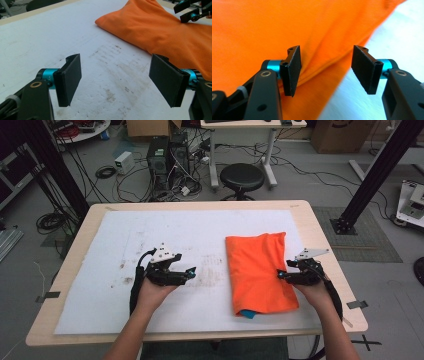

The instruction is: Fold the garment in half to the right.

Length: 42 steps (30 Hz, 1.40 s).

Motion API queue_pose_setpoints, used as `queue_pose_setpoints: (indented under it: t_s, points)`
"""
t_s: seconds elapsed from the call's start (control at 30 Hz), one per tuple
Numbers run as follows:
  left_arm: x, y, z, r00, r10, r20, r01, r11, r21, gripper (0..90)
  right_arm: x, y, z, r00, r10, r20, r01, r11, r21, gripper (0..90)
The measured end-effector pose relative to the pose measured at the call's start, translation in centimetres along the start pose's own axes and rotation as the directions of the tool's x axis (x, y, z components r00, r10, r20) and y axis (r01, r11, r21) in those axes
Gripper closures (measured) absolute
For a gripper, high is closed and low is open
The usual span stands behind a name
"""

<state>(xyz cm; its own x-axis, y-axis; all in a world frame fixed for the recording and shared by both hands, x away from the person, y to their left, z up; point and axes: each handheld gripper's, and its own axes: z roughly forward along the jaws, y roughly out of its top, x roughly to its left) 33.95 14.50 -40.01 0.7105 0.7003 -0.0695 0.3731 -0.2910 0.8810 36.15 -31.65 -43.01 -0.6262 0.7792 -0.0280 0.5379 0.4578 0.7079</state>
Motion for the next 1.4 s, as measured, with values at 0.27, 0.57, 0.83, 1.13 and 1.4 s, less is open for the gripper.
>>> queue_pose_setpoints:
  t_s: [0.27,0.57,0.83,1.13,1.4]
  points:
    - [0.4,-0.1,0.0,0.9998,0.001,-0.018,-0.001,0.9999,0.013,26.2,-0.8,2.1,-0.9,0.9989,0.016,0.043,-0.014,0.998,-0.063,41.8]
    - [0.9,-0.3,-0.2,0.9995,-0.008,-0.029,0.008,0.9999,0.006,26.1,-2.6,6.3,0.5,0.9956,0.02,0.091,-0.017,0.999,-0.034,40.5]
    - [1.1,-0.3,-0.2,0.9994,-0.012,-0.031,0.013,0.9999,0.004,26.1,-5.6,8.3,3.4,0.98,0.101,0.172,-0.107,0.994,0.022,39.3]
    - [1.6,-0.6,-0.3,0.9988,-0.025,-0.042,0.025,0.9996,0.012,26.1,-6.4,8.3,6.2,0.9861,0.101,0.132,-0.113,0.99,0.089,83.8]
    - [1.7,-0.7,-0.4,0.9983,-0.024,-0.052,0.025,0.9996,0.011,26.2,-7.0,9.3,4.5,0.9818,0.065,0.179,-0.08,0.993,0.081,84.3]
